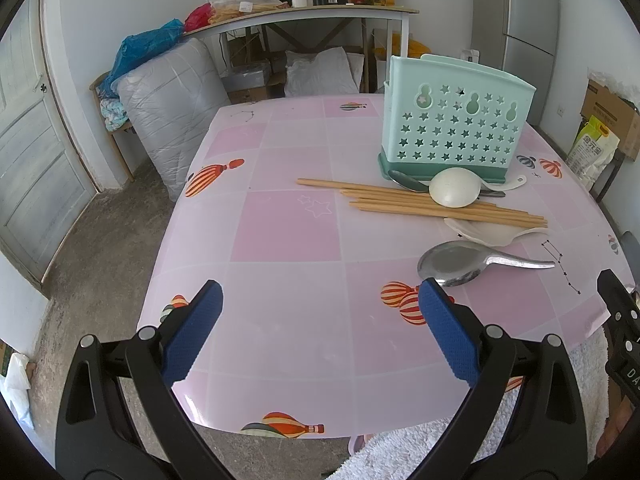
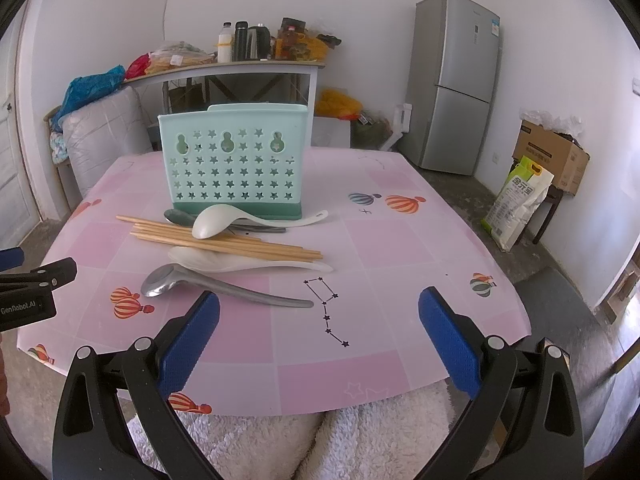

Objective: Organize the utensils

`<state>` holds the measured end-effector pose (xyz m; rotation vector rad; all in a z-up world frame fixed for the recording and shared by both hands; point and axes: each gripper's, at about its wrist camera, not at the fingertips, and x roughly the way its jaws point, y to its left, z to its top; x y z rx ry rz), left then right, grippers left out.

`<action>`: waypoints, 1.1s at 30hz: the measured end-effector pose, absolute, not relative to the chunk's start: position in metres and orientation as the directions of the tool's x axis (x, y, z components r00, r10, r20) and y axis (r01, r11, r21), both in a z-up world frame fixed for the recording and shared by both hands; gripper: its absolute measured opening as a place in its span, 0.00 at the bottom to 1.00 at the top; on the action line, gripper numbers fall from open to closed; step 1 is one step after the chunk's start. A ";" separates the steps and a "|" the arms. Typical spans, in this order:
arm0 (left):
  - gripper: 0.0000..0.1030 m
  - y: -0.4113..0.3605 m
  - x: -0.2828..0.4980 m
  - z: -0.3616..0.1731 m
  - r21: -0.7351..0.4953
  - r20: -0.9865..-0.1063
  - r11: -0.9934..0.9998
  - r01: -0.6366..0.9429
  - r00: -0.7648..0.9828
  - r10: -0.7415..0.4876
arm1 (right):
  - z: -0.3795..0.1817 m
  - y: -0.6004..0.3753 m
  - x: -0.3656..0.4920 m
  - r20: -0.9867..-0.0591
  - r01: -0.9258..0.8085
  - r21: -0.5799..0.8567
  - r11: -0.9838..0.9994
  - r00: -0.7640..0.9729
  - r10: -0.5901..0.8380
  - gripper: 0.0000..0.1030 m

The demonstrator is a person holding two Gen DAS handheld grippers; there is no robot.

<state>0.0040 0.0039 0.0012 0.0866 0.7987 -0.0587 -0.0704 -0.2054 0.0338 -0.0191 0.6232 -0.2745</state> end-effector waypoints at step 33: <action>0.92 -0.054 0.036 -0.041 0.078 -0.779 0.932 0.354 0.605 -0.165 | 0.002 -0.225 -0.046 -0.640 0.179 -0.059 0.982 0.748 -0.174 0.85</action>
